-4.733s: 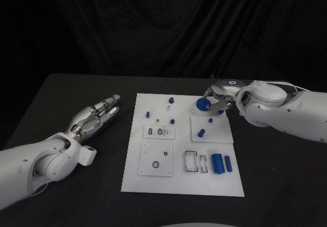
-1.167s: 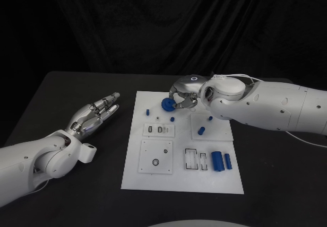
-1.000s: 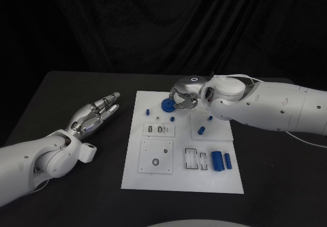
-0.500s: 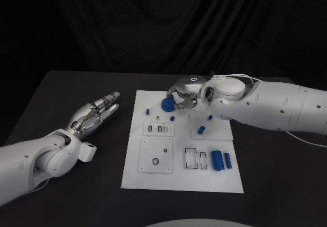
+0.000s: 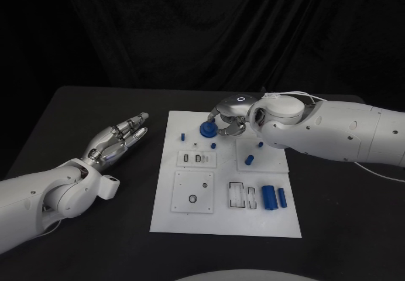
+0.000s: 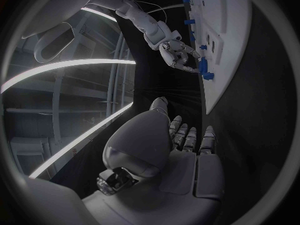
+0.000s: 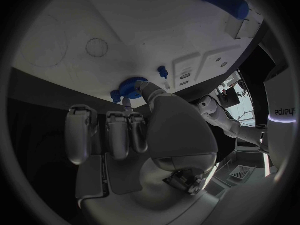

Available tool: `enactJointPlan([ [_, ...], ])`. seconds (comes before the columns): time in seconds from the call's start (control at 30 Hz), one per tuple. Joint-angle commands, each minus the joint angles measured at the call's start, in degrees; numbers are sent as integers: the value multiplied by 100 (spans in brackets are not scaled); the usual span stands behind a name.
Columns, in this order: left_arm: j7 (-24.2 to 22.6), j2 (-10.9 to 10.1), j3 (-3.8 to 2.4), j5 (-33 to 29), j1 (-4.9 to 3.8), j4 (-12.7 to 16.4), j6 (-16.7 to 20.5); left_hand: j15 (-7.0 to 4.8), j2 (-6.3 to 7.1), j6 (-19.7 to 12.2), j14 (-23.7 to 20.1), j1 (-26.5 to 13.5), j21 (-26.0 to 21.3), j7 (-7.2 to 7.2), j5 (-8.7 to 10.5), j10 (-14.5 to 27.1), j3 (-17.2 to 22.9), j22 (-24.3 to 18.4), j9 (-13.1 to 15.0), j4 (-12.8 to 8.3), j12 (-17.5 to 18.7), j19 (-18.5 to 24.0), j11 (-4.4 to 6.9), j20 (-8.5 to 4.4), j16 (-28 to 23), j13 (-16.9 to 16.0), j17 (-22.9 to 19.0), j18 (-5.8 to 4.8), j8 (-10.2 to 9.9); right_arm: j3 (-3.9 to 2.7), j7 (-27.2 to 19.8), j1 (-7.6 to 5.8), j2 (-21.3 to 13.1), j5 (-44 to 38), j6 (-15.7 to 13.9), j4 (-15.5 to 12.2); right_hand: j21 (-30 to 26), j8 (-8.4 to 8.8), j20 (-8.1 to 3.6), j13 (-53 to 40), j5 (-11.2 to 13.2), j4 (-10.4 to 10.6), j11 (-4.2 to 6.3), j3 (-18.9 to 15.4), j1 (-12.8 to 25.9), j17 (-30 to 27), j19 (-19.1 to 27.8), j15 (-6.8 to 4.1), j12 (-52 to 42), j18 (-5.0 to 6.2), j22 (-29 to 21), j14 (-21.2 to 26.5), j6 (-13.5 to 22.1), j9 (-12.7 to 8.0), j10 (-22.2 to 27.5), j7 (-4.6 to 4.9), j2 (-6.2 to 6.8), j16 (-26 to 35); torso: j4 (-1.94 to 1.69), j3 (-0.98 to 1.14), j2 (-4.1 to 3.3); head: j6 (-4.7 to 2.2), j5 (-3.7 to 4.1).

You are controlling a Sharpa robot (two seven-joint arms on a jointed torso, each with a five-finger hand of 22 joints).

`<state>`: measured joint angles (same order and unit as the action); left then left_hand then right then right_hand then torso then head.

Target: Assemble the parts on the task board

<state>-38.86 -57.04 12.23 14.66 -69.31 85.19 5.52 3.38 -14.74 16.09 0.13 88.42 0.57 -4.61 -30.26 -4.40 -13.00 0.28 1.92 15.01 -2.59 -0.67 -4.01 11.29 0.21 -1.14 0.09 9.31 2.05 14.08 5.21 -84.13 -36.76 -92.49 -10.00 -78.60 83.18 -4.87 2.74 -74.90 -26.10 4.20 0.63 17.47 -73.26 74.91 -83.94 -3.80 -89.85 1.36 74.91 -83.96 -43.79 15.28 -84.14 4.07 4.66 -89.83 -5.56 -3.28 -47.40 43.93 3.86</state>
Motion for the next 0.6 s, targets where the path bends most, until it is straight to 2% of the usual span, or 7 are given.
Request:
enactJointPlan([
  [0.03,-940,10,-4,9,0,8,-59,33,-6,-35,-13,47,-6,-19,-36,-4,34,5,0,-3,24,17,-29,33,-21,5,-9,106,-11,2,10,36,-16,-20,140,0,32,-58,-40,-1510,-18,0,23,47,48,1509,-210,-29,-15,51,1185,-604,-143,-5,-586,3,-35,-17,2,-1,-2,5,1],
  [0.4,-934,-7,-4,9,0,13,-55,33,-6,-35,-13,47,-6,-19,-36,-4,34,5,0,-3,24,17,-29,33,-21,5,-9,106,-11,2,-2,53,-160,-20,-42,-42,65,-176,-14,-1510,-20,1,-17,108,86,1509,-239,4,-15,41,1213,-604,-613,29,-586,54,-39,-17,3,3,-4,20,-19],
  [0.6,-934,-21,-4,9,0,12,-54,35,-7,-37,-13,51,-5,-8,-41,-2,39,6,0,-6,25,16,-30,35,-21,5,-9,106,-12,2,-65,53,-361,-20,-389,-166,69,-183,-13,-1510,-18,-1,-19,110,85,1509,-241,6,-15,39,1216,-604,-636,34,-586,58,-39,-17,2,2,-4,16,-55],
])
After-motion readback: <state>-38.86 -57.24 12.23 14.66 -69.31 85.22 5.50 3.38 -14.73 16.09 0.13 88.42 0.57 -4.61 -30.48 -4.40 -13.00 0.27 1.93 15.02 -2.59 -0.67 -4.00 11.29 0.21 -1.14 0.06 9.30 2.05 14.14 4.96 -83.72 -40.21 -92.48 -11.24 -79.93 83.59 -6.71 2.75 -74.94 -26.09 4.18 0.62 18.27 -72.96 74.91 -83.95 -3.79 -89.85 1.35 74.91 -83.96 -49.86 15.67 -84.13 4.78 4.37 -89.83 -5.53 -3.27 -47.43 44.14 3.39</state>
